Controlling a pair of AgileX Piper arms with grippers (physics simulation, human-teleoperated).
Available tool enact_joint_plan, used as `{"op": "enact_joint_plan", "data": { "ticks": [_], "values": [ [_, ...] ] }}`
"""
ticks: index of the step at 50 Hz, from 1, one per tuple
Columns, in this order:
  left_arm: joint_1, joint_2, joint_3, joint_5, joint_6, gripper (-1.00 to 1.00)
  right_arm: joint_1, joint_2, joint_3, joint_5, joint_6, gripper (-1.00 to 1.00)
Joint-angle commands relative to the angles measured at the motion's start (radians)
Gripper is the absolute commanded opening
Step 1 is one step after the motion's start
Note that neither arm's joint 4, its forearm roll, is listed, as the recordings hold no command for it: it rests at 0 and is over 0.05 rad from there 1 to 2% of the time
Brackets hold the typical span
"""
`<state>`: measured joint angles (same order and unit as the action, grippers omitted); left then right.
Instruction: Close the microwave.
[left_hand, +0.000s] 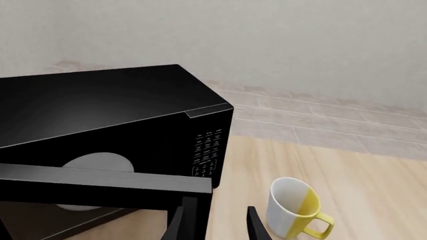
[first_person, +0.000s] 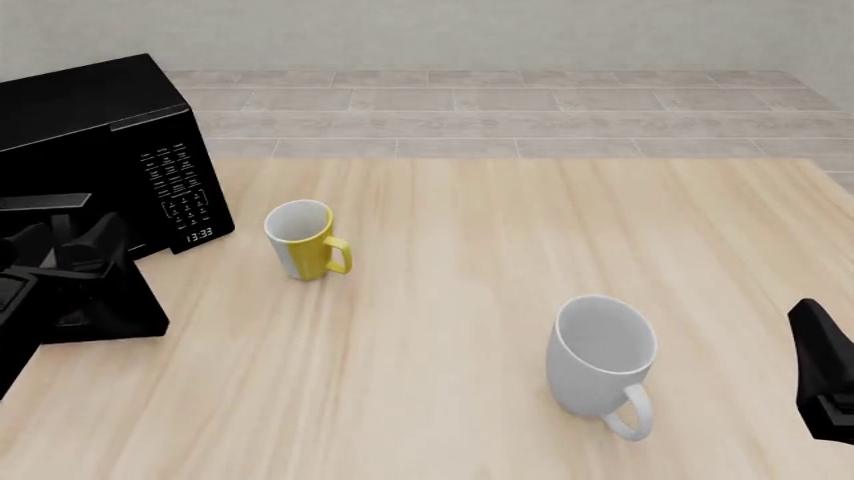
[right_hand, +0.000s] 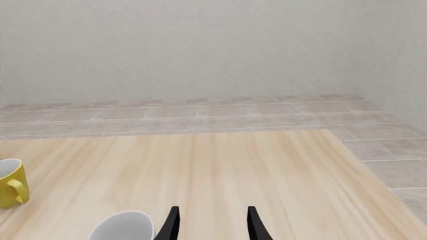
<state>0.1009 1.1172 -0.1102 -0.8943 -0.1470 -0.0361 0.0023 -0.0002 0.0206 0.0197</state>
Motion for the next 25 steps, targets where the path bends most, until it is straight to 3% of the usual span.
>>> {"op": "enact_joint_plan", "data": {
  "ticks": [1, 16, 25],
  "values": [
    [0.009, 0.137, -0.036, 0.079, 0.017, 1.0, 0.008, -0.001, 0.0, -0.001, 0.003, 1.0],
    [-0.016, 0.145, -0.177, 0.212, 0.052, 1.0, 0.02, -0.001, 0.0, -0.017, 0.001, 1.0],
    [-0.029, 0.226, -0.256, 0.237, 0.055, 1.0, 0.026, -0.002, 0.0, -0.038, 0.003, 1.0]
  ]
}}
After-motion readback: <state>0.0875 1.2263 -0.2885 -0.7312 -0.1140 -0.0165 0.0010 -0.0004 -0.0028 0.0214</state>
